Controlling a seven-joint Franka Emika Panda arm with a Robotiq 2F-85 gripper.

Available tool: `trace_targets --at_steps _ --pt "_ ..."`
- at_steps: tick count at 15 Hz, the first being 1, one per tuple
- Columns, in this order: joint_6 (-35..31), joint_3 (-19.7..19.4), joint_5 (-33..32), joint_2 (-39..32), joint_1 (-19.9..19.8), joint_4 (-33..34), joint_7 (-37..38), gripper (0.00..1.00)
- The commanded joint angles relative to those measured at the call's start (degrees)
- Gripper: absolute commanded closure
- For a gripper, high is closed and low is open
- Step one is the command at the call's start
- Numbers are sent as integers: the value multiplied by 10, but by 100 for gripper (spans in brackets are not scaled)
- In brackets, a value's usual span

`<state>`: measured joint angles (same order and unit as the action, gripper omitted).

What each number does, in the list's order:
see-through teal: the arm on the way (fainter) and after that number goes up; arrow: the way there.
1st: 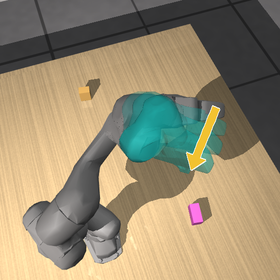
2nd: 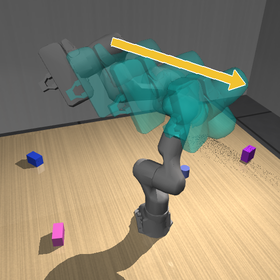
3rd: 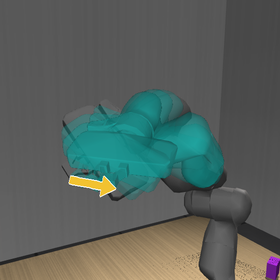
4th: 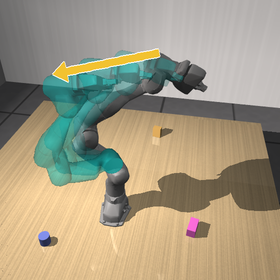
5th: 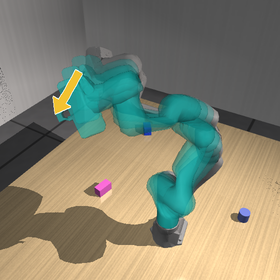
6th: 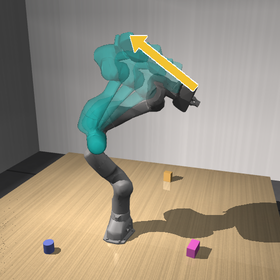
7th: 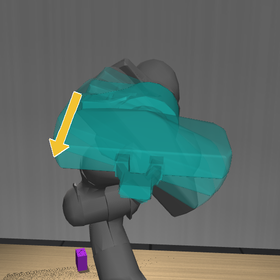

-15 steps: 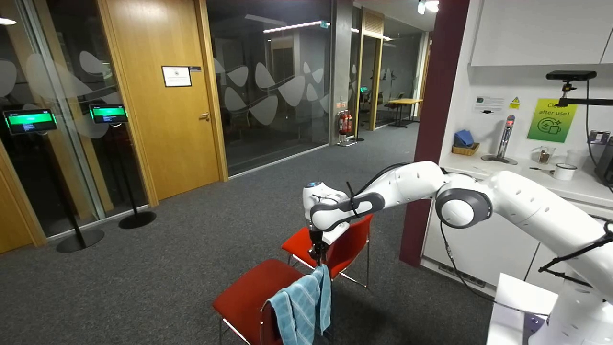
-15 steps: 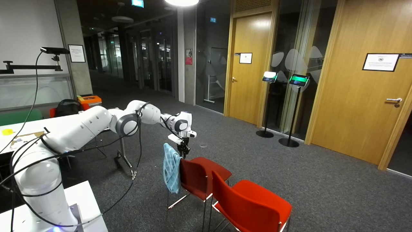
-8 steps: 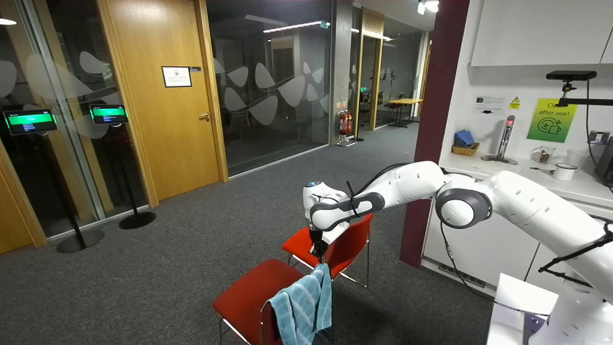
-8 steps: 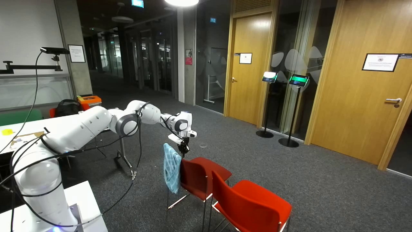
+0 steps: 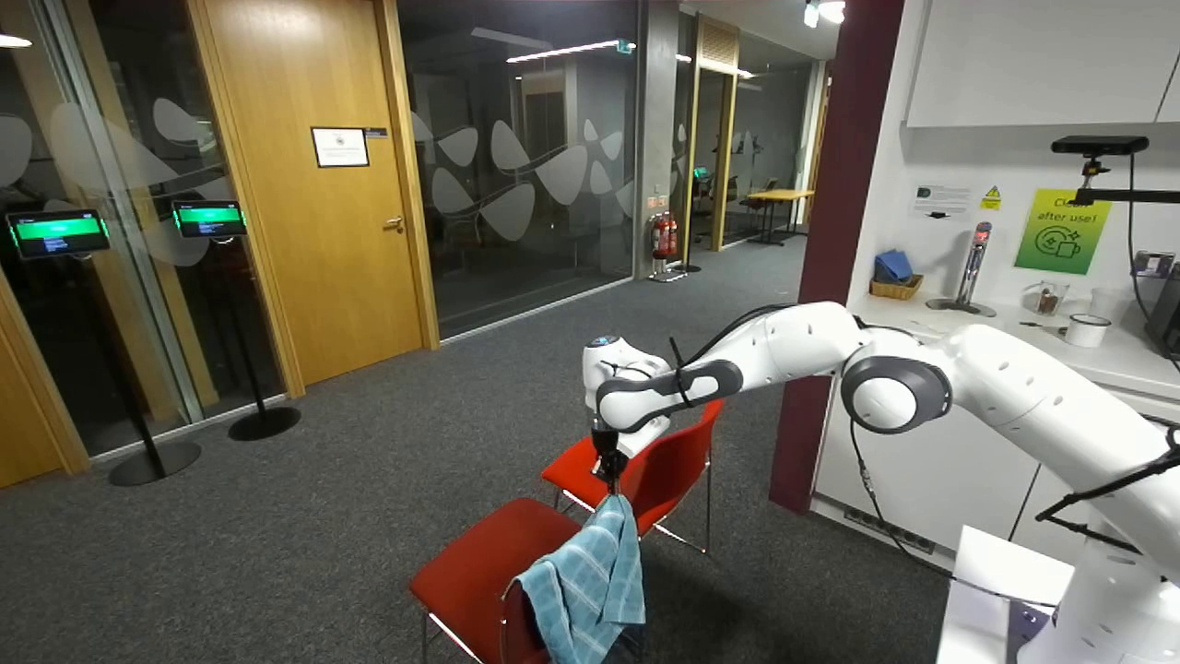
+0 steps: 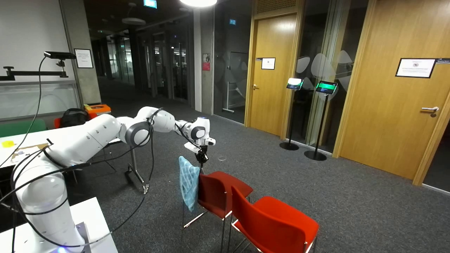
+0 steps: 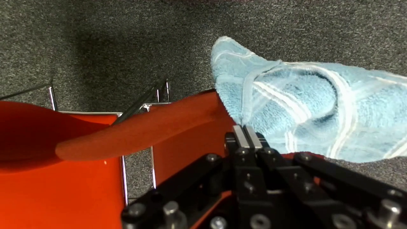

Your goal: Move the cloth

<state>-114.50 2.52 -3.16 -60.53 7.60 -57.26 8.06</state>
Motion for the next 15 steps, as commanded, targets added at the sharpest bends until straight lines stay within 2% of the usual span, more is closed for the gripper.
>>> trace_targets --at_steps 1,9,15 --pt "-15 -6 -7 71 -1 -56 4 100" --pt "-34 -26 -6 159 1 -117 10 100" --pt "-55 -30 -4 185 -2 -162 11 100"
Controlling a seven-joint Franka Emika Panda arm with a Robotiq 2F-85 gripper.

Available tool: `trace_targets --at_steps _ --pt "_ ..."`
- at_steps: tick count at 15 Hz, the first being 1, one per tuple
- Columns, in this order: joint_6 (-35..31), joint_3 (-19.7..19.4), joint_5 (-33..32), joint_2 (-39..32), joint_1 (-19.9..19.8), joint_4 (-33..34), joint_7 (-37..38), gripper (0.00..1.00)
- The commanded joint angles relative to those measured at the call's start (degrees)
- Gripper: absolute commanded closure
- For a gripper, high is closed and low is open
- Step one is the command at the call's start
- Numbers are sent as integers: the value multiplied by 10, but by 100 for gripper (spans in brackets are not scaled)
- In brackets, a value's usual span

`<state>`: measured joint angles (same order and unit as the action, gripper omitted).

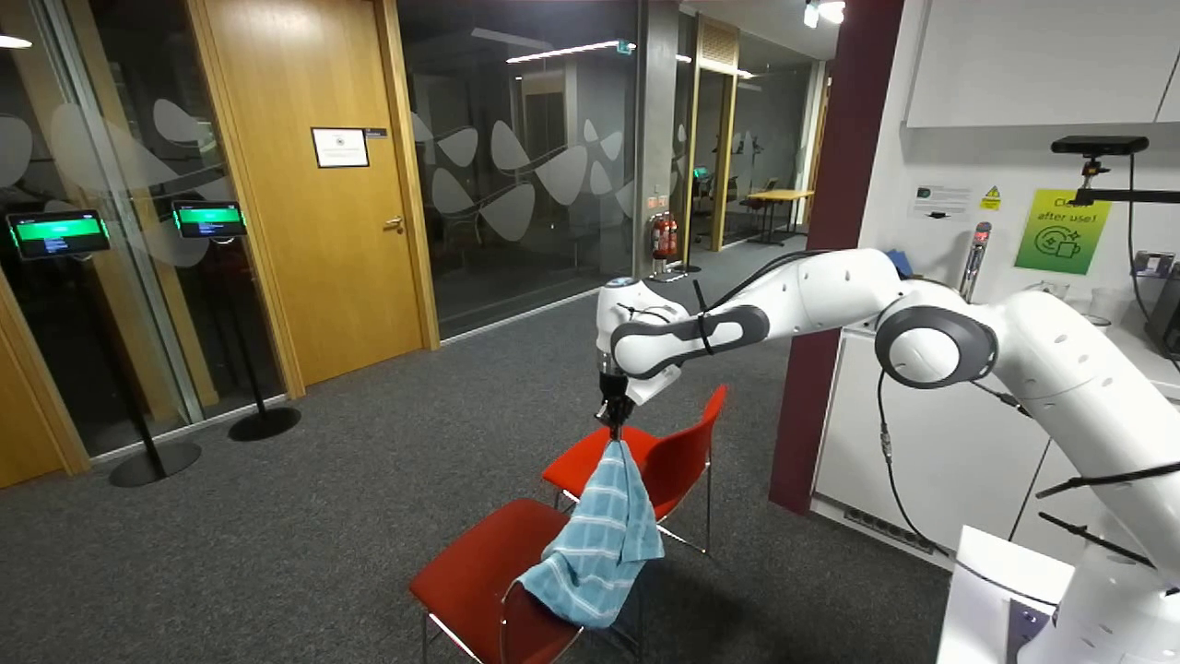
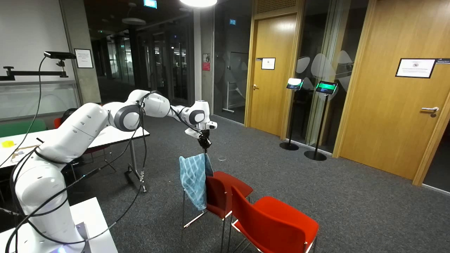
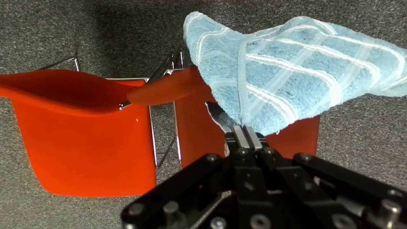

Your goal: Move the cloth

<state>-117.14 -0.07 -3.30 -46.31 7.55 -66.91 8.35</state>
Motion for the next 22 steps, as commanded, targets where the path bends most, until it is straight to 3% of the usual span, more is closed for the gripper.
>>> trace_targets --at_steps 1,10,22 --pt "-35 -4 -2 47 -2 -75 8 100" --pt "-104 -6 10 74 -24 -167 4 100" --pt "-144 -8 16 113 -53 -256 2 100"
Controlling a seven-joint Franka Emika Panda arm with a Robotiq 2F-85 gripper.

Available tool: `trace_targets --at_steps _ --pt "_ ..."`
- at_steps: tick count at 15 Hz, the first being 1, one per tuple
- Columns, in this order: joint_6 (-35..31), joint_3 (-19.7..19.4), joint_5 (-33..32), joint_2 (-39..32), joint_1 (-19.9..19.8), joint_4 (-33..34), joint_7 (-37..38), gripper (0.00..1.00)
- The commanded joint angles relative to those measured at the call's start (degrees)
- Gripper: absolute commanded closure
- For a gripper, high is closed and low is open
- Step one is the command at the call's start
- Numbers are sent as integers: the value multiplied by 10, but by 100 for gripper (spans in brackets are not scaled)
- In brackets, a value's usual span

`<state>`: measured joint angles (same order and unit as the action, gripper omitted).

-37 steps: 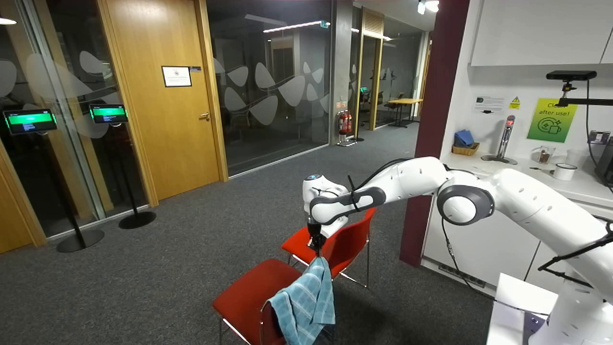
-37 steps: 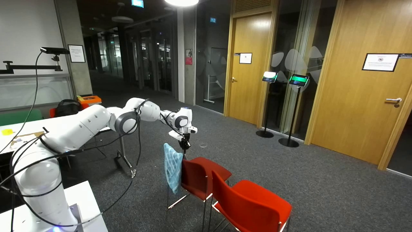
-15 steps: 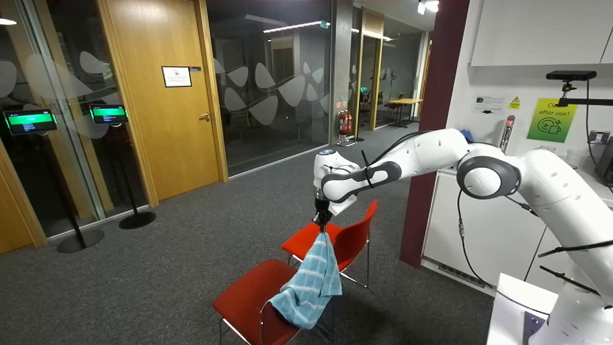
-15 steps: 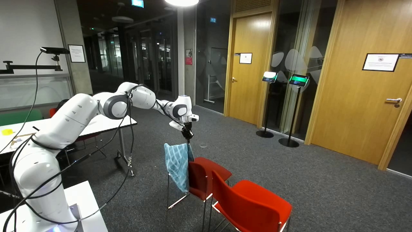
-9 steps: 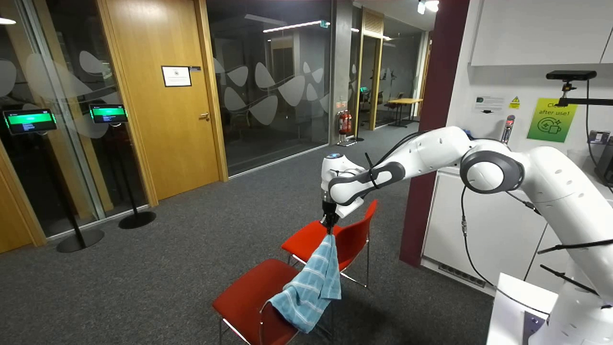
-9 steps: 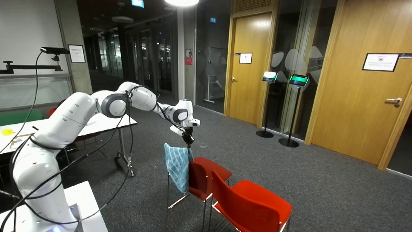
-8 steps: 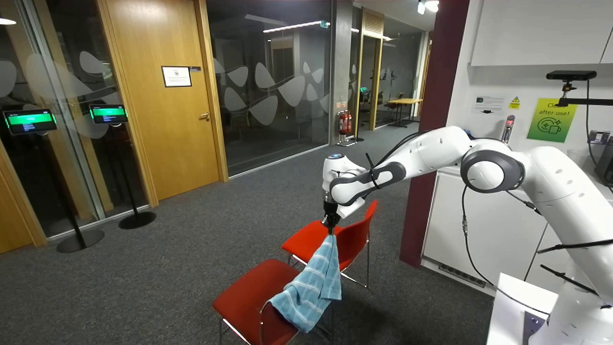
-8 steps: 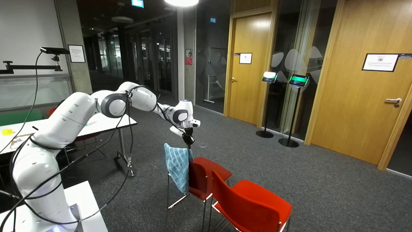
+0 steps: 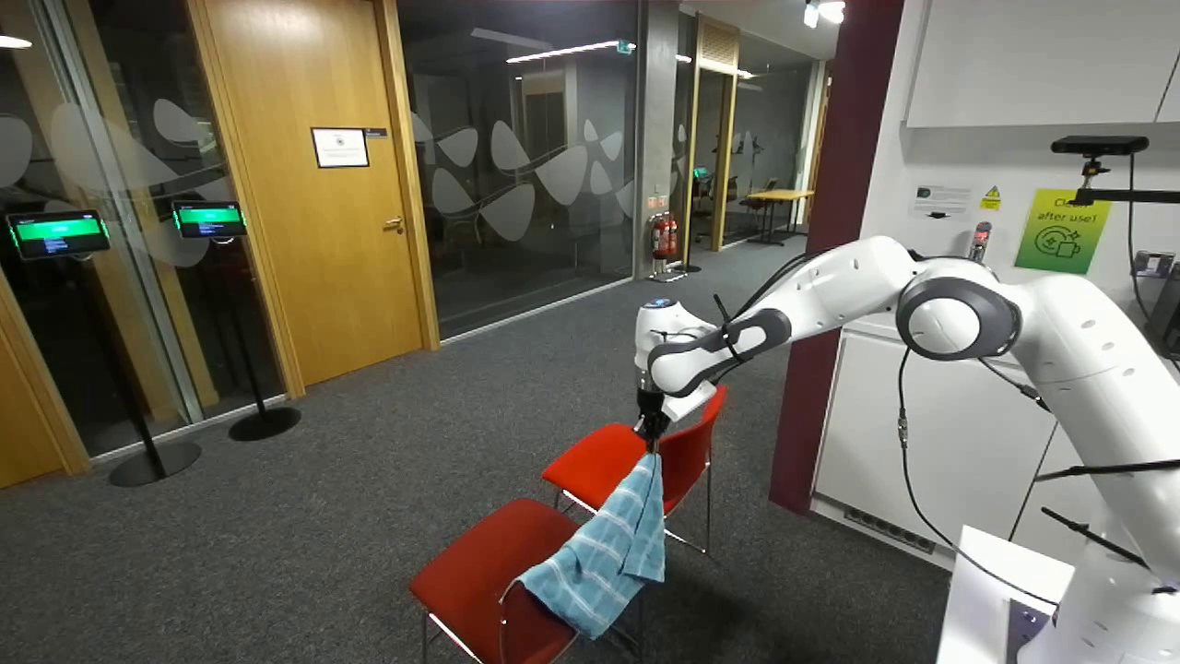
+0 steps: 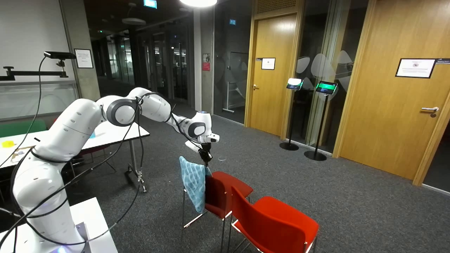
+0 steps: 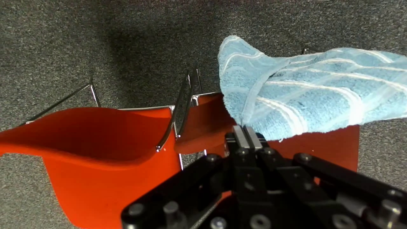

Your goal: Move the cloth

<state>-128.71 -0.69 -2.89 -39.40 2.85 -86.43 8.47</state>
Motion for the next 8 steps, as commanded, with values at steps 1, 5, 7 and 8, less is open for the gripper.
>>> trace_targets --at_steps 1,5,7,8 --pt "-32 -2 13 46 -7 -67 0 100" --pt "-45 -2 20 51 -15 -85 -4 100" --pt "-48 -2 26 51 -21 -90 -7 100" --pt "-46 -1 28 51 -24 -91 -11 100"
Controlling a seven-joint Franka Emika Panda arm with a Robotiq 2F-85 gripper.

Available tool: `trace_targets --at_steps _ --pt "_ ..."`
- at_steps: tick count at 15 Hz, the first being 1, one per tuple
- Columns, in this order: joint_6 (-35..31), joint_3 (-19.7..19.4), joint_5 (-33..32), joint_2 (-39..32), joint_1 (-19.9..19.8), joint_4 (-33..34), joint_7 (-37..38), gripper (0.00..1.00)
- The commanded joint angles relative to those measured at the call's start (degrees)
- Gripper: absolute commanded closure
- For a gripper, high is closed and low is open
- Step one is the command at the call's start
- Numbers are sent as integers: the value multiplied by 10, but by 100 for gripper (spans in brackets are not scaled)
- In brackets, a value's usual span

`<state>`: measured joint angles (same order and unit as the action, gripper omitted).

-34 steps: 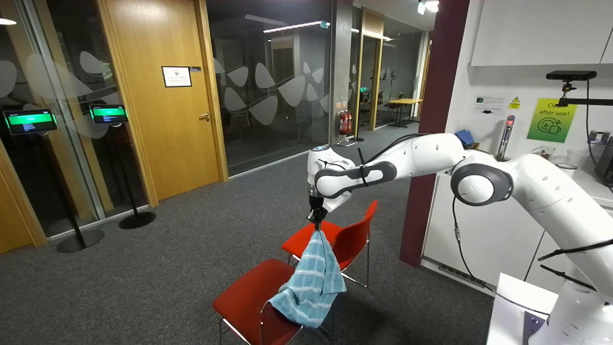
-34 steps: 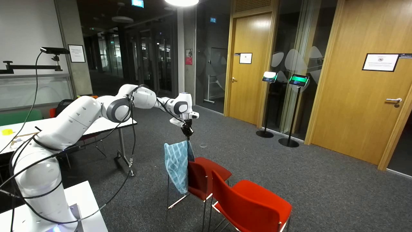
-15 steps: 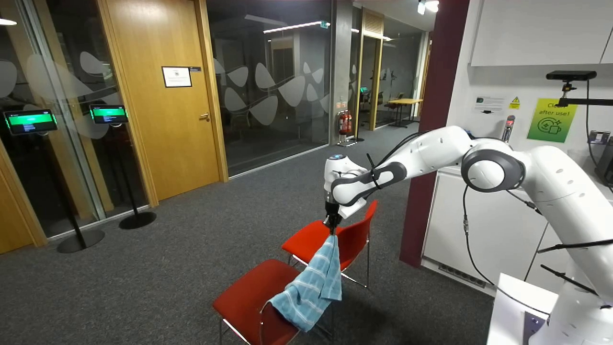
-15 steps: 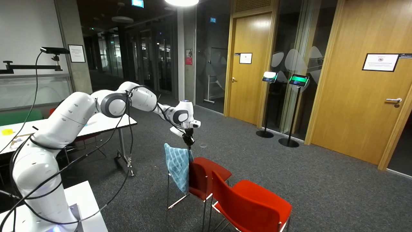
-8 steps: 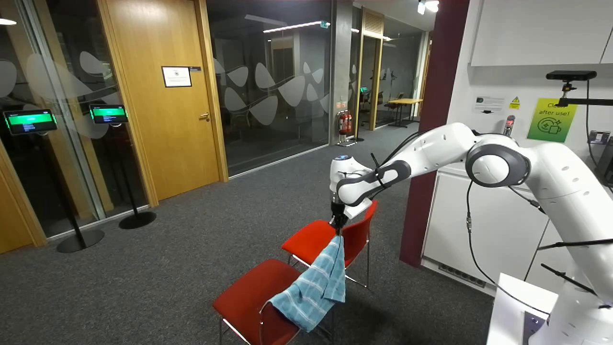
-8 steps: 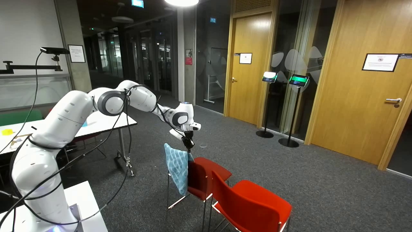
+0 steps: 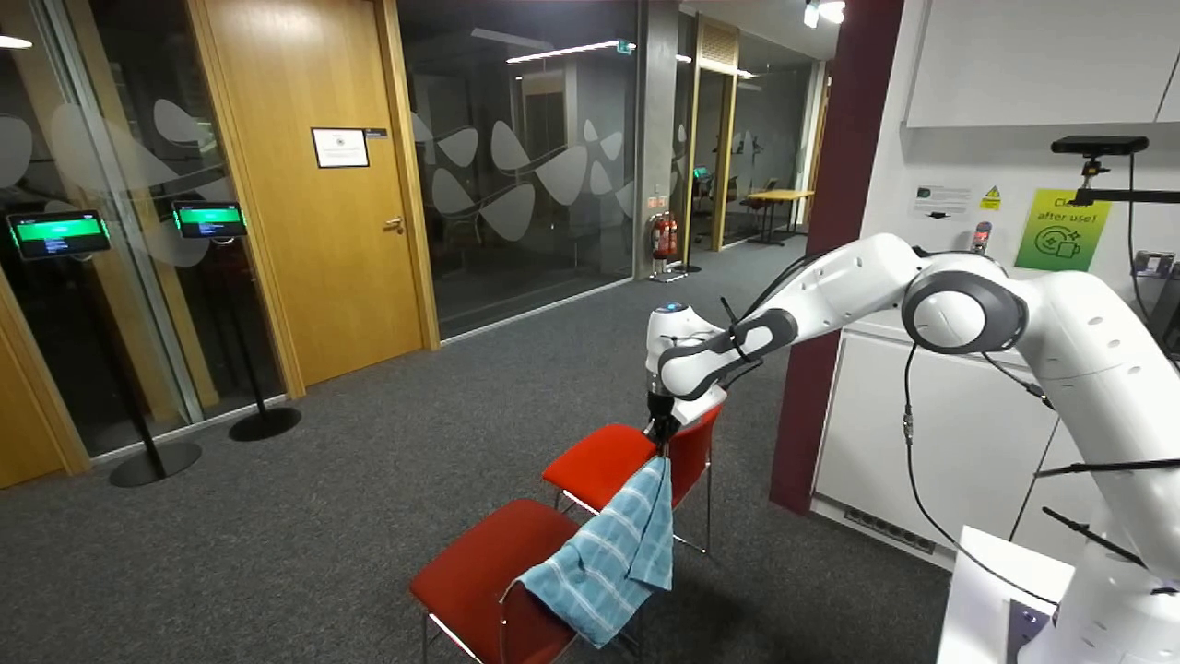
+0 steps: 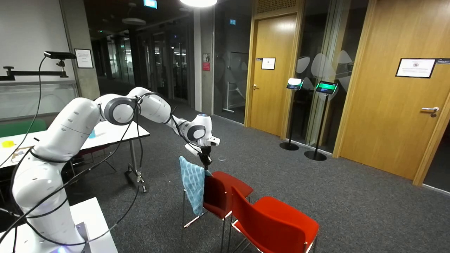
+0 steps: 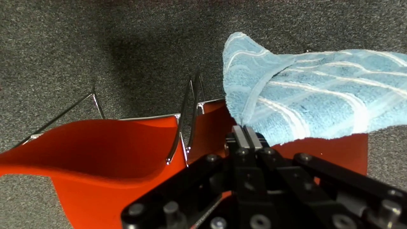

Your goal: Move the cloth

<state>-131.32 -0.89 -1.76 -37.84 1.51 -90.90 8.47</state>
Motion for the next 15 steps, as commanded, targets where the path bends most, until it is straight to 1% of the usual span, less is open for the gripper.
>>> trace_targets --at_steps 1,2,3,15 --pt "-18 1 18 35 -11 -47 -11 100" --pt "-13 -1 14 35 -8 -45 -7 100" --pt "1 -4 8 0 -2 -5 -2 98" --pt "4 -5 7 -4 -3 -2 -2 100"
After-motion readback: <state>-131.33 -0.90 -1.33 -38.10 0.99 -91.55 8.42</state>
